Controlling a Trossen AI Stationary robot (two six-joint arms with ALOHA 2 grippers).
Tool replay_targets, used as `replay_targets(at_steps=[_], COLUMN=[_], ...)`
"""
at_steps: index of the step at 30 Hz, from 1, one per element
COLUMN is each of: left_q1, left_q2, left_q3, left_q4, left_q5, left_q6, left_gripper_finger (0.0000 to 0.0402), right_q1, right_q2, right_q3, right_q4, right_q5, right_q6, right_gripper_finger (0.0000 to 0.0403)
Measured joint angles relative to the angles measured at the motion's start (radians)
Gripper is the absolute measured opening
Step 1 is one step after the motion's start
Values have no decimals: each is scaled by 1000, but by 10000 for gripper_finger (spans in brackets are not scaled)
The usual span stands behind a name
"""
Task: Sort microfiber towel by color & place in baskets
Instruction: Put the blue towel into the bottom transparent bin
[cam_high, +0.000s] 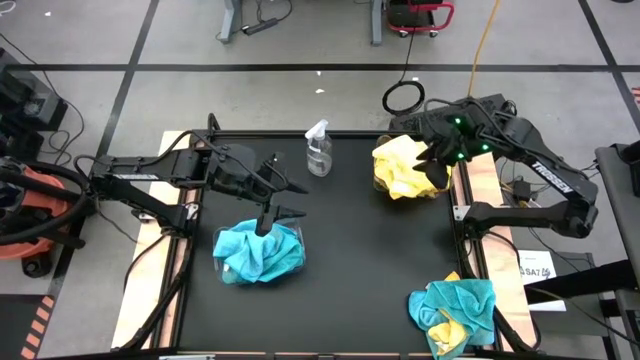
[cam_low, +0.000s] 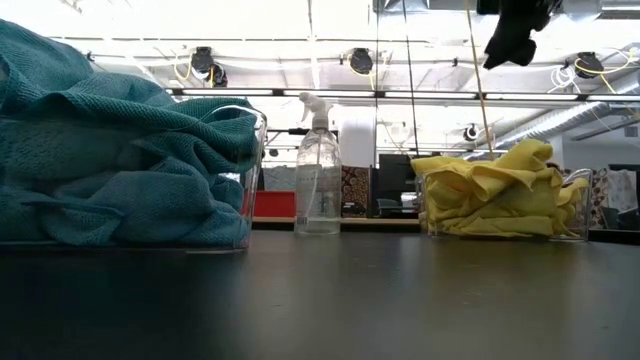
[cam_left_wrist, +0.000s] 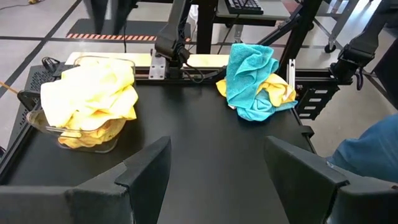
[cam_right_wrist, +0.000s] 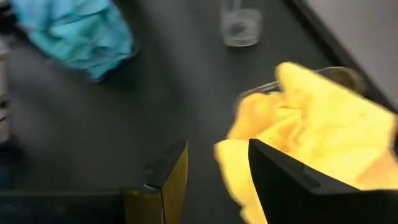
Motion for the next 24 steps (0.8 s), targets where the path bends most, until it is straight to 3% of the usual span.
replay_targets(at_steps=[12,24], left_q1=[0,0], left_q2=[0,0], left_q3=[0,0], left_q4=[0,0], left_q5=[0,0], left_q6=[0,0], left_gripper_finger=[263,263], right_q1=[160,374], right_q2=[-59,-123], right_q3=[0,0], right_q4=[-118,-153], right_q5=[-192,-193], right_q6=[16,187], right_gripper_finger=[162,162])
